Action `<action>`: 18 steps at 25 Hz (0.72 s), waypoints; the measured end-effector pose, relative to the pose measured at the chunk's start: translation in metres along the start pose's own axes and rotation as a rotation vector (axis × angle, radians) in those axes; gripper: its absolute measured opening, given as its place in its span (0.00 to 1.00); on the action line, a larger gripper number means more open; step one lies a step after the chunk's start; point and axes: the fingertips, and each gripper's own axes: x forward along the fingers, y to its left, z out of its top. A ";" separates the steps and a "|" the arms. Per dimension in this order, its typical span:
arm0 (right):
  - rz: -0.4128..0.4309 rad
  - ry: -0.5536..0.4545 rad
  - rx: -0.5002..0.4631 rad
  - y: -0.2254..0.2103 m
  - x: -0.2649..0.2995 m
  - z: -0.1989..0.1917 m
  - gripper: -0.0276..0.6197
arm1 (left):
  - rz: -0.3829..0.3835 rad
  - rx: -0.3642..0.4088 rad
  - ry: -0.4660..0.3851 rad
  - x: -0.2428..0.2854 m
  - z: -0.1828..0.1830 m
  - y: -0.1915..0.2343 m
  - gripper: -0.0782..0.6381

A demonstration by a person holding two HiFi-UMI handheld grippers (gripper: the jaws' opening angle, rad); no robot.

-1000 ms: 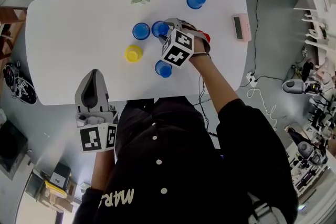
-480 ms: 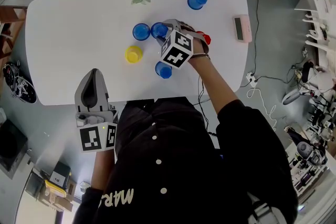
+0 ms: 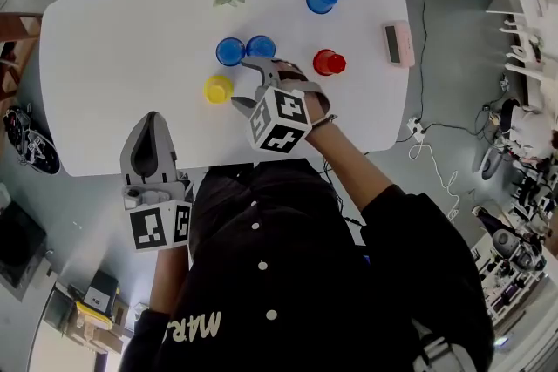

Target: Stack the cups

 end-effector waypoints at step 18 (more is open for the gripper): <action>0.019 0.058 -0.049 0.047 0.055 0.005 0.37 | -0.002 0.010 0.003 -0.011 0.000 0.001 0.12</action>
